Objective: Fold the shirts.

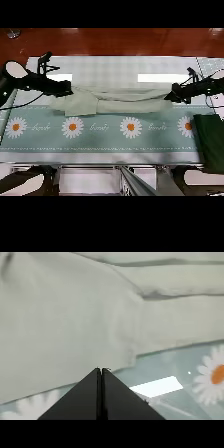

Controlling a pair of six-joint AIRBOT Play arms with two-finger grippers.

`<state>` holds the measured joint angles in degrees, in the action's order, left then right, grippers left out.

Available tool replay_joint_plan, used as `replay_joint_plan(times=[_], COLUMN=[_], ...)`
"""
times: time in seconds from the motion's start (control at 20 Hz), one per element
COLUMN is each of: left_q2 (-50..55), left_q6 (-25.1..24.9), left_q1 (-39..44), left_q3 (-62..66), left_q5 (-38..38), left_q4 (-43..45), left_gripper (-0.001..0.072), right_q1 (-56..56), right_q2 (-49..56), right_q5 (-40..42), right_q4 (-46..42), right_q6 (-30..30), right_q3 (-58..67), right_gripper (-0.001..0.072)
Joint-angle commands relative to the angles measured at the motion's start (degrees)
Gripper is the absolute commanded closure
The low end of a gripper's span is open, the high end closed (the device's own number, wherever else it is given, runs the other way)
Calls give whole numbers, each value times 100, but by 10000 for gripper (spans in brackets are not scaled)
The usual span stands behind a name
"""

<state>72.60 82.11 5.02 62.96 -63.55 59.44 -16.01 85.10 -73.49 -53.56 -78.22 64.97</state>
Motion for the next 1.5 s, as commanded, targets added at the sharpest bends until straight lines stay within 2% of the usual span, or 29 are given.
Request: replay_joint_plan(times=[0.0,0.15,0.25,0.5,0.75,0.9,1.0,1.1,1.35,1.45], left_q2=[9,234,669,2262,3412,3519,3370,3038,1928,1172], left_q6=[-256,24,310,739,1250,1091,970,966,1012,1008], left_q1=[605,1615,2288,3670,4806,5069,4677,3943,1311,214], left_q3=[-15,-13,133,1381,2417,2719,2949,2983,2981,2844], left_q5=[468,1458,1853,1792,1622,1161,719,509,-680,-837], left_q4=[-570,-570,-568,-570,-595,-649,-612,-431,92,164], left_gripper=[683,685,685,685,684,684,684,684,683,683], right_q1=[17,15,17,15,15,15,17,17,20,376], right_q2=[-1469,-3045,-3934,-5331,-5569,-5567,-5567,-5567,-5340,-5029], right_q5=[-125,-184,-468,-929,-1051,-979,-986,-979,-603,-380], right_q4=[-400,-319,-313,-162,466,389,382,472,1403,1565], right_q6=[155,31,-153,-627,-632,-614,-619,-619,-396,-330], right_q3=[-527,-1257,-1541,-1593,-1593,-1593,-1593,-1580,-1574,-1467], right_gripper=[696,695,695,695,695,695,695,695,695,695])
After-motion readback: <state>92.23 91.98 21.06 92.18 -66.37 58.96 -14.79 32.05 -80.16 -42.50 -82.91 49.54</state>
